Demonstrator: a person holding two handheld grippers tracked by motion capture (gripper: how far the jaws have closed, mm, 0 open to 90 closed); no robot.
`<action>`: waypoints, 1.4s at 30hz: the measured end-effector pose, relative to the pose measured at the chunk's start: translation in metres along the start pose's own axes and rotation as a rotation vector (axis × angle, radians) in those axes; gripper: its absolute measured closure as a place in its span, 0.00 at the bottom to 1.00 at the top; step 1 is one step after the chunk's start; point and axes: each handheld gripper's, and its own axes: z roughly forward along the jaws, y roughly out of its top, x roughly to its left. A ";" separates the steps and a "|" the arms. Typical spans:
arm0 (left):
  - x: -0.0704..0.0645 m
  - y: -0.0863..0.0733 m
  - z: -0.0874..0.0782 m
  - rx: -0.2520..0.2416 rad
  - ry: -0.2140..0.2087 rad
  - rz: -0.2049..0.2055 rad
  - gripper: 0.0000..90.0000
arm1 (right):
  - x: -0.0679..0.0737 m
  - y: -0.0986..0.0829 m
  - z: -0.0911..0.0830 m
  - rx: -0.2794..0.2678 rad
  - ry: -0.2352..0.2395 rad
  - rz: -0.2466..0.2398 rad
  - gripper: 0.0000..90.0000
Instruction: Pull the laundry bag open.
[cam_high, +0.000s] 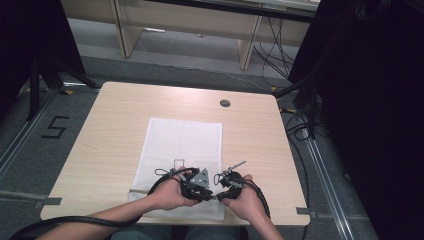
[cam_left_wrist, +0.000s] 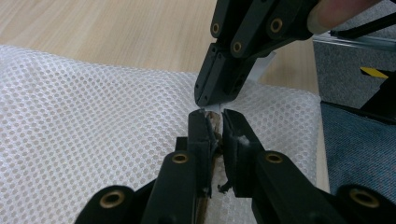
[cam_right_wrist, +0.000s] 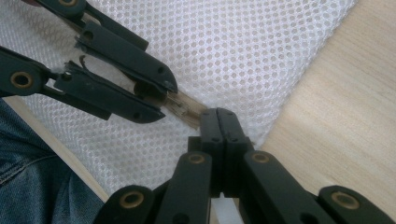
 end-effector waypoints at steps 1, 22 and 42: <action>0.000 0.000 -0.001 -0.002 0.002 -0.005 0.91 | 0.000 0.000 0.000 -0.001 0.001 -0.001 1.00; 0.000 -0.003 -0.009 -0.007 0.006 -0.004 0.91 | -0.001 0.000 0.000 -0.002 0.006 -0.003 1.00; 0.001 -0.007 -0.016 -0.016 0.009 -0.013 0.91 | -0.002 0.000 0.000 -0.003 0.011 -0.003 1.00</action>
